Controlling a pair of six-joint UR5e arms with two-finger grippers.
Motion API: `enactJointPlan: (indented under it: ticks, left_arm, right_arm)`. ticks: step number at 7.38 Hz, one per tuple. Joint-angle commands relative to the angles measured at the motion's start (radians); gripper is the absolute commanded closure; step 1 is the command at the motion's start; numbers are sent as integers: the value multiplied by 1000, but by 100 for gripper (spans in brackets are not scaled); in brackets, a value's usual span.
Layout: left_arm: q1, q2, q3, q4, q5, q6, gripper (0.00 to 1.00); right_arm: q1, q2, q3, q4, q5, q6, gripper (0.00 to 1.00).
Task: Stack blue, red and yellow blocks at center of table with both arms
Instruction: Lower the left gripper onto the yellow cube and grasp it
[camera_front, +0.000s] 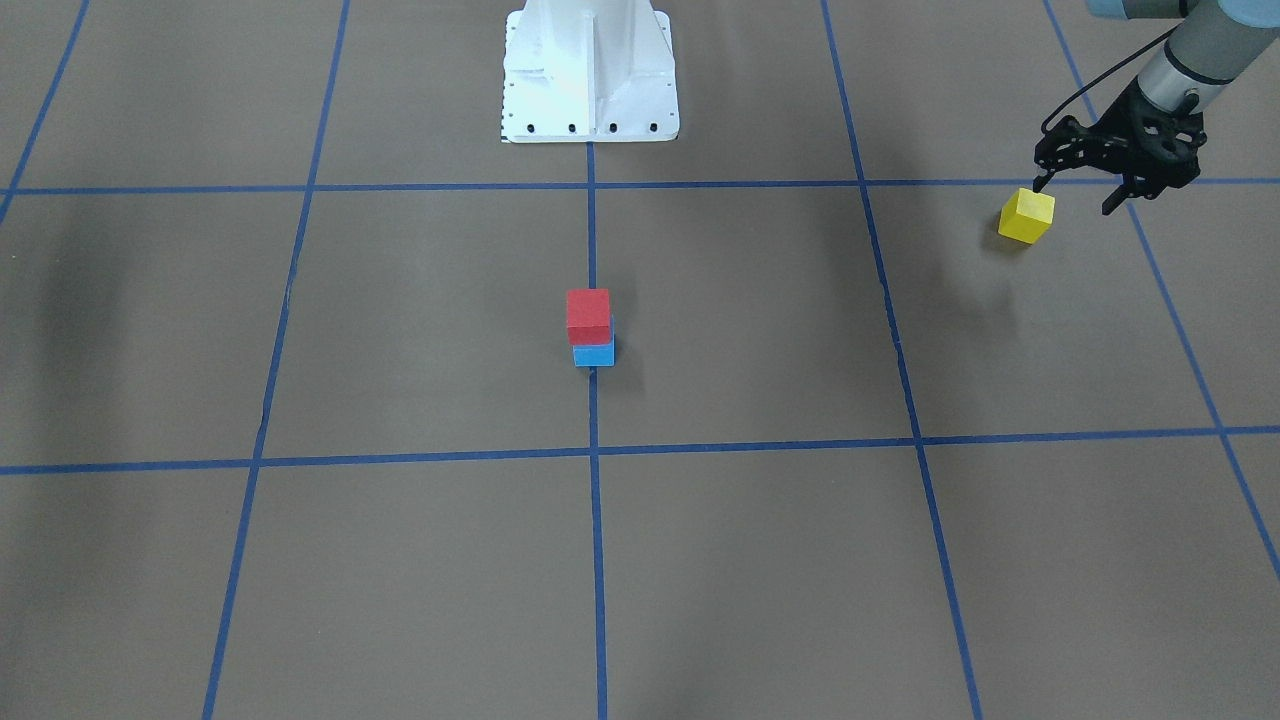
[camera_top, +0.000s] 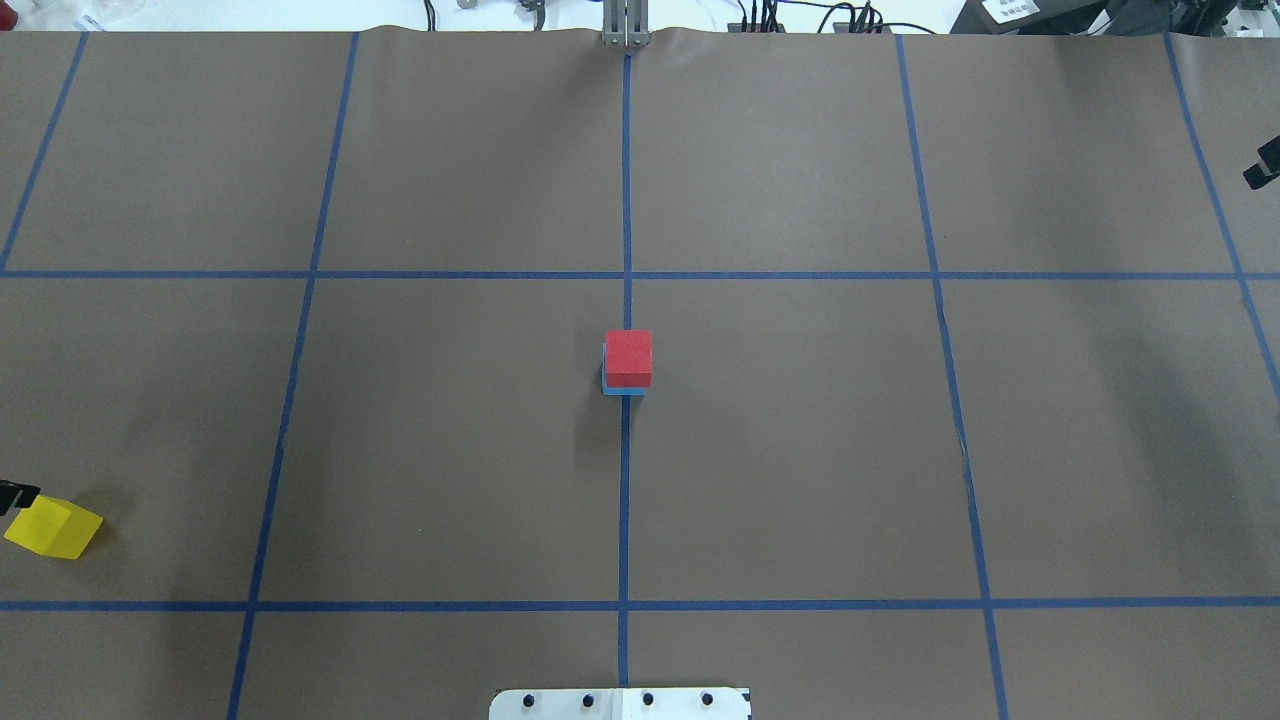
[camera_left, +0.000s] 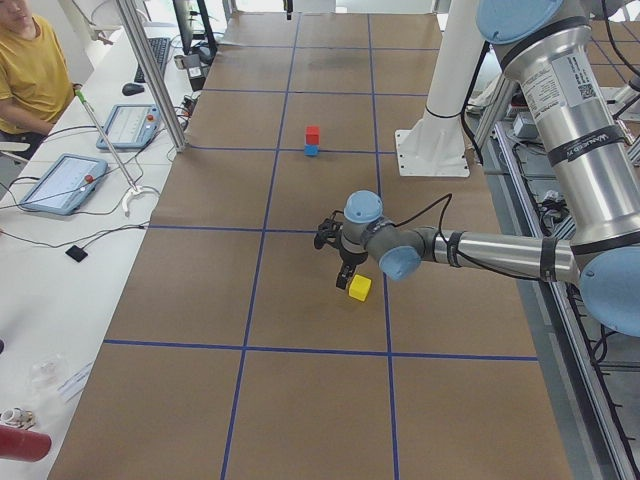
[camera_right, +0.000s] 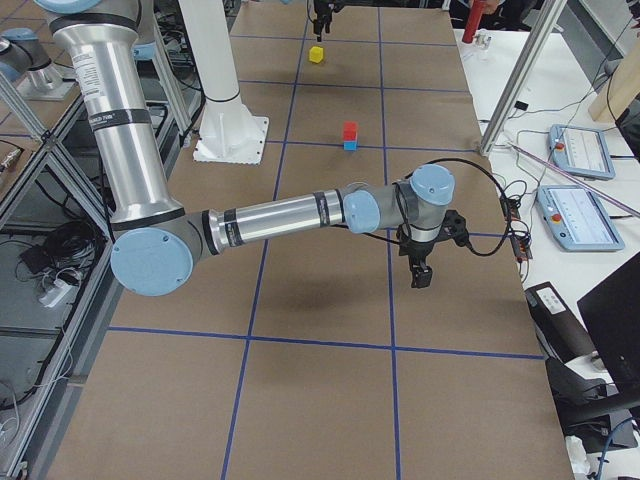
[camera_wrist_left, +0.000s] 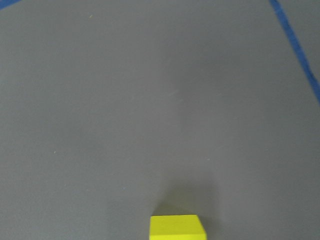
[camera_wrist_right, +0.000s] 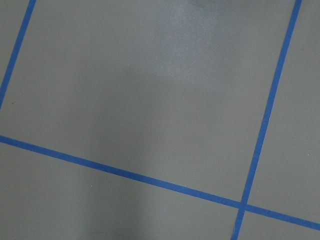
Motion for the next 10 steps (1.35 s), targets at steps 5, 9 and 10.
enactJointPlan:
  ticks: [5, 9, 10]
  left_arm:
    - [194, 13, 24, -54, 125, -213, 1]
    - [203, -14, 69, -54, 123, -162, 1]
    - [207, -42, 98, -54, 123, -162, 1]
  right_arm:
    - [1, -1, 2, 0, 1, 0, 0]
    - [1, -3, -3, 0, -1, 0, 0]
    - [1, -3, -3, 0, -1, 0, 0]
